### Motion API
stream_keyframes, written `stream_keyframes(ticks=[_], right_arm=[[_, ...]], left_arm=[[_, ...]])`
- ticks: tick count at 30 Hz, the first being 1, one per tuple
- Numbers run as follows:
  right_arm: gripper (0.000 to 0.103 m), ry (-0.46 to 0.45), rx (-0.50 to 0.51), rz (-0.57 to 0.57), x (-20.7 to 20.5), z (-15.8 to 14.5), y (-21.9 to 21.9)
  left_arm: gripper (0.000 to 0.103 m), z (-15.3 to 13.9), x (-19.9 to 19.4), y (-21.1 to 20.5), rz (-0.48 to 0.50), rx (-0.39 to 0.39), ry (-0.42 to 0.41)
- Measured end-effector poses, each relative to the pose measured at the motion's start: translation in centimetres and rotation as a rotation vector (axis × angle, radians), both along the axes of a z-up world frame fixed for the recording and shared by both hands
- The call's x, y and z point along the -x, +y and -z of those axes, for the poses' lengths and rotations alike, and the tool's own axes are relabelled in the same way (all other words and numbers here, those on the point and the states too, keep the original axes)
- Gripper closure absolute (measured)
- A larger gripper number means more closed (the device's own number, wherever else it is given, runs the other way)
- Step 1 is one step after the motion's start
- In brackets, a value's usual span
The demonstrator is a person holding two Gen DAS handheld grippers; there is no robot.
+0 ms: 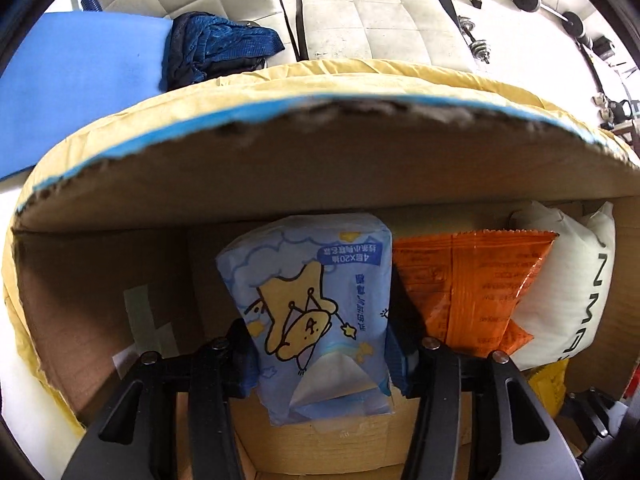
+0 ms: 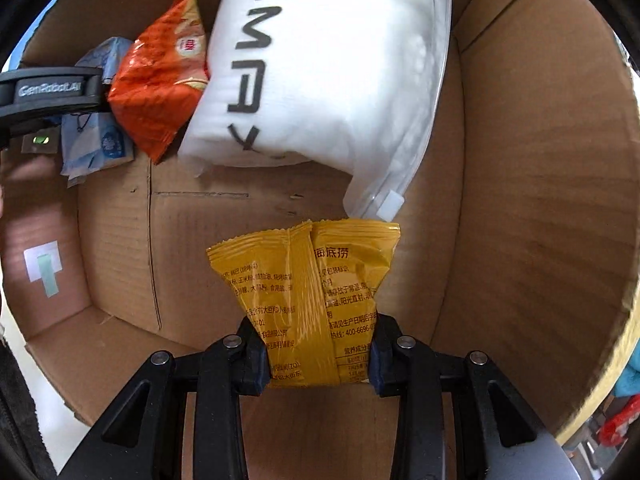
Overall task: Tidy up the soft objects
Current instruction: 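Carry both packs into the box and open both grippers to release them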
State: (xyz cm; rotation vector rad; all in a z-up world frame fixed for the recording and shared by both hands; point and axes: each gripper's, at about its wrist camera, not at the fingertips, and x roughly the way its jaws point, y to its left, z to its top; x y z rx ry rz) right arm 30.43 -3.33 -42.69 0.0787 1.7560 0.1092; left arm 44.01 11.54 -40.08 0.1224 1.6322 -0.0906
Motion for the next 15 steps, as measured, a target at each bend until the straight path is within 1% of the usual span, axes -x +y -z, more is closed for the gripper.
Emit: stream_keyframes(ticks=[3,5,8,10,12,13,15], right_arm=[[0.063,-0.004,-0.003,0.008,-0.2,0.5,-0.3],[0.063,-0.003,-0.004,0.008,-0.3,0.6,-0.4],[0.06,0.0,-0.001,-0.015,-0.3,0.6,0.0],[0.052,-0.006,-0.002,-0.021,-0.4,0.2,0.7],[0.035,-0.014,-0.002,-0.021,-0.2,-0.2,1.3],[0.033,-0.022,0.003,-0.021,-0.2,-0.4,1.3],[0.032,-0.025,-0.001,-0.021,-0.2,-0.7,1.5]], left_arm=[[0.047,-0.1,0.0,0.3,-0.03,0.038,0.01],[0.047,0.0,0.0,0.7,-0.047,0.049,0.028],[0.047,-0.2,0.5,1.0,-0.066,0.071,0.05],[0.047,-0.4,0.8,1.1,-0.071,0.083,0.06],[0.047,-0.8,1.2,1.2,-0.077,0.093,0.068],[0.047,-1.0,1.3,1.2,-0.076,0.095,0.068],[0.046,-1.6,1.7,1.1,-0.066,0.088,0.06]])
